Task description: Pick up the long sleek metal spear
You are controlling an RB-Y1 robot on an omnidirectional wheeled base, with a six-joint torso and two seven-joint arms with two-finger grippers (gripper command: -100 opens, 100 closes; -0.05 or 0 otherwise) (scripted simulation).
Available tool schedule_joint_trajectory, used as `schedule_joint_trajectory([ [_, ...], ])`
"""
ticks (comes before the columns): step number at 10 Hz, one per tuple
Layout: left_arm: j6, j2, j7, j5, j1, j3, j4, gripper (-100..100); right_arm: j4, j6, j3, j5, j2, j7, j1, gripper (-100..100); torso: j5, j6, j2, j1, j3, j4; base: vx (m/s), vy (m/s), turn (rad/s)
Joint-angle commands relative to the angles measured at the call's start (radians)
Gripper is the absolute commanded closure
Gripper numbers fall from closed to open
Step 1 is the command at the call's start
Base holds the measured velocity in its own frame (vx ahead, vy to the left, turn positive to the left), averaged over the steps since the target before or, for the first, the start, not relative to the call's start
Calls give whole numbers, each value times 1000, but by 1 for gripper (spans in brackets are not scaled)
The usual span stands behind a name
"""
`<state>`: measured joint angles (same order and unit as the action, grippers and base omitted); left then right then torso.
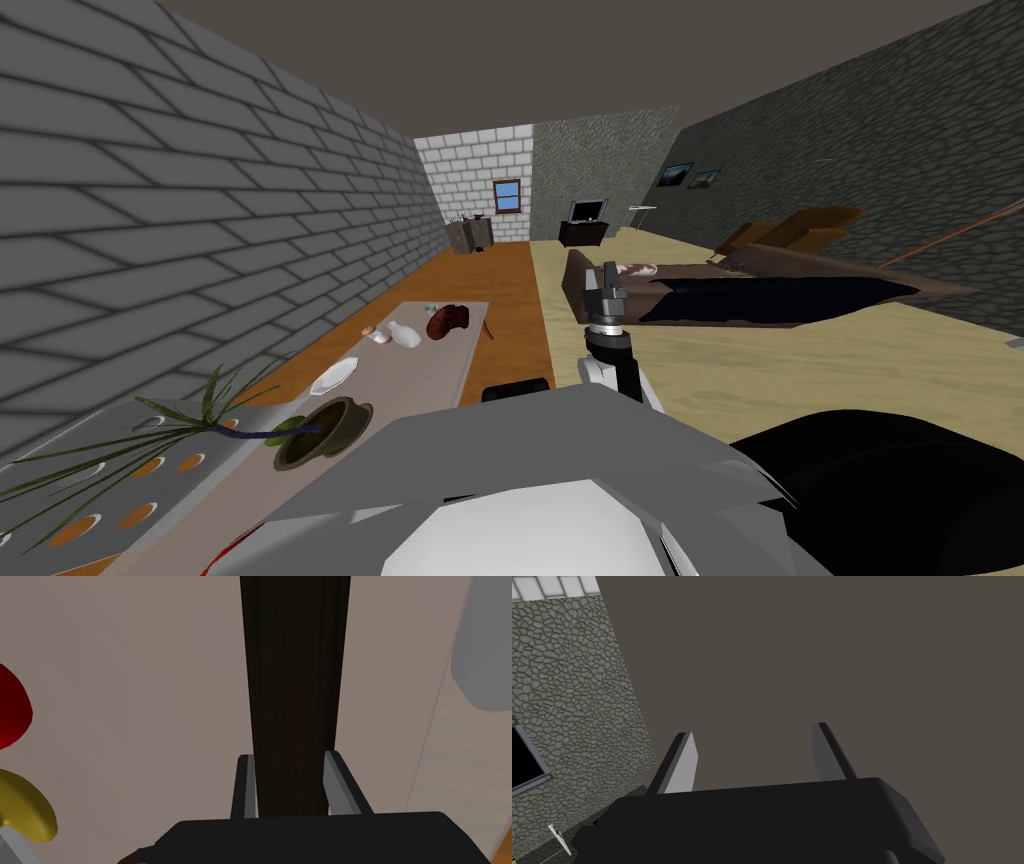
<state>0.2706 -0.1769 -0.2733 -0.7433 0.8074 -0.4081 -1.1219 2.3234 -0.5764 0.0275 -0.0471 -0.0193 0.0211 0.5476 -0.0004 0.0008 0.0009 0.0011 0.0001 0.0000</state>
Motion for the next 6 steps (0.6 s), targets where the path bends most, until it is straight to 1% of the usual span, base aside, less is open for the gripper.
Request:
schedule_joint_trajectory([
  [1,0,0,0,0,0,0,0,100,0,0,0,0,0,0,0,0,0,0,0,0,0,0,0,0,0],
  [3,-1,0,0,0,0,0,0,100,0,0,0,0,0,0,0,0,0,0,0,0,0,0,0,0,0],
  [4,-1,0,0,0,0,0,0,0,0,0,0,0,0,0,0,0,0,0,0,-1,0,0,0,0,0],
  [5,15,-12,0,-22,30,0,-32,100,0,0,0,0,0,0,0,0,0,0,0,-1,0,0,8,-44,-64],
  [6,25,-16,0,-31,46,-1,-49,100,0,0,0,0,0,0,0,0,-1,0,-1,-4,0,0,14,-69,-57],
])
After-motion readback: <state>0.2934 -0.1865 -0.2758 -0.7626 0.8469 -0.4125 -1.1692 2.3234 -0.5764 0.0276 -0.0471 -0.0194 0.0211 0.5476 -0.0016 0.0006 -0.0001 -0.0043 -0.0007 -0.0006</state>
